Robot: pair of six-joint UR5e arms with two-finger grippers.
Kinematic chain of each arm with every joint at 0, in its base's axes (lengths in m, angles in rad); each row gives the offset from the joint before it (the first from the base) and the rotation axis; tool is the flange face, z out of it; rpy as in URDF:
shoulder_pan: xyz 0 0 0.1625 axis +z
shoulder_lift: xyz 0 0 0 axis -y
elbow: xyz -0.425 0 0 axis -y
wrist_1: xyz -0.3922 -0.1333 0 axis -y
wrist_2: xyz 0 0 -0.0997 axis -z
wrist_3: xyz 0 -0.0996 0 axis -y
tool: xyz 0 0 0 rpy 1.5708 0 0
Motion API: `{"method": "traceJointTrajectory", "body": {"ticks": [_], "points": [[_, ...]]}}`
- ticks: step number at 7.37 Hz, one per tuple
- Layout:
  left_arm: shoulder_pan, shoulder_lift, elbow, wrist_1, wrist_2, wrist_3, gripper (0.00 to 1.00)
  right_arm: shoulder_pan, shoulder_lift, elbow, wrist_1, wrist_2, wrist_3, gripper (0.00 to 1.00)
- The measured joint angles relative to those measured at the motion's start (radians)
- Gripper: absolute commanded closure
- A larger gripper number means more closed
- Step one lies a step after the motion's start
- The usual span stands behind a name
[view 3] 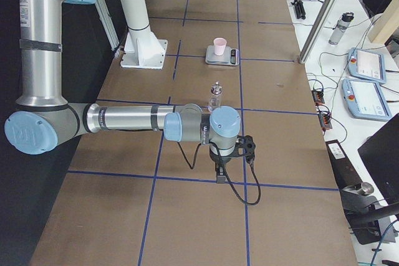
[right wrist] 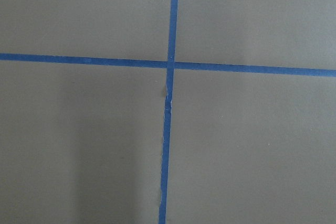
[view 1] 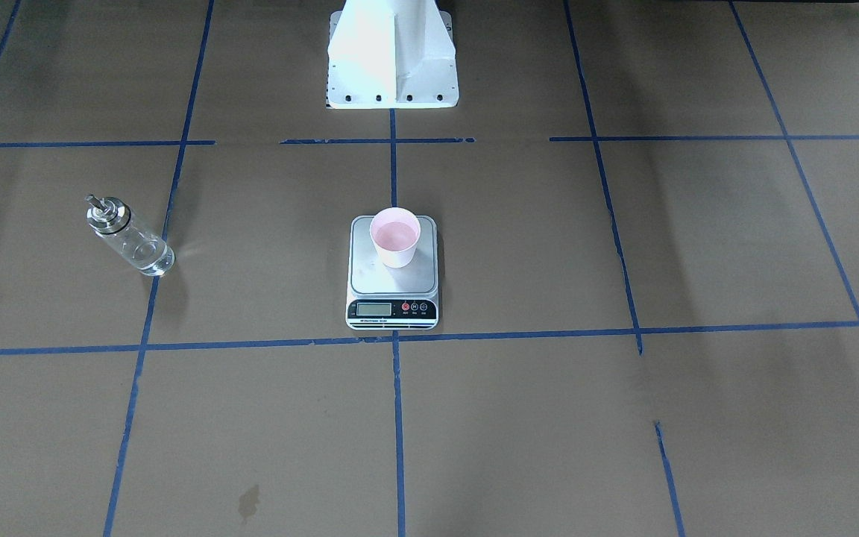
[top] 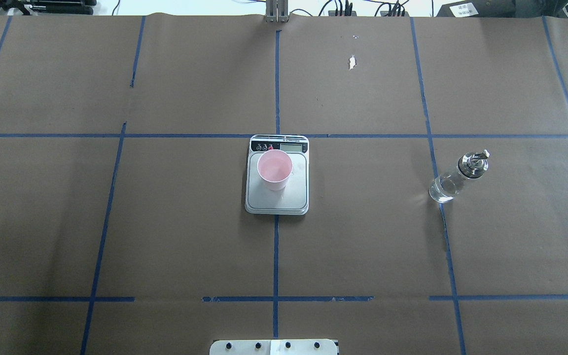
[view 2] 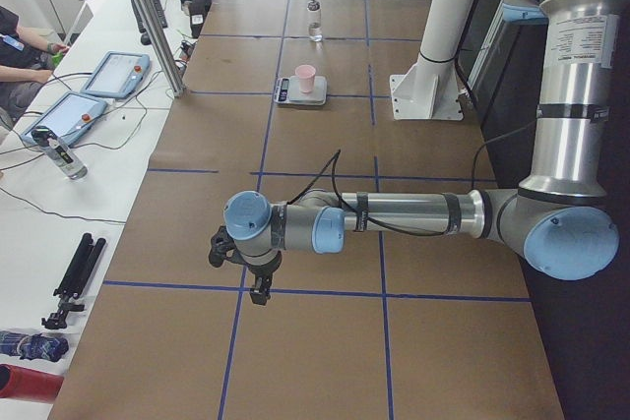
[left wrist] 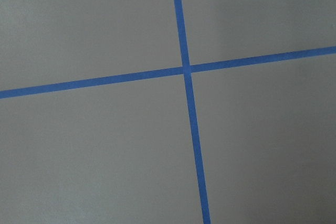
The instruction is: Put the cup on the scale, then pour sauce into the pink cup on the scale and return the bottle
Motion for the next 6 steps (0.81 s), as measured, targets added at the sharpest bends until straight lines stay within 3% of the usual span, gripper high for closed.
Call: {"method": "traceJointTrajectory", "body": {"ticks": [4, 6], "points": [[-0.039, -0.002, -0.005, -0.030, 0.002, -0.014, 0.00, 0.000, 0.002, -0.001, 0.000, 0.000, 0.001, 0.00], [-0.052, -0.006, -0.017, -0.056, 0.013, -0.108, 0.00, 0.000, 0.005, -0.003, 0.000, -0.002, 0.001, 0.00]]}}
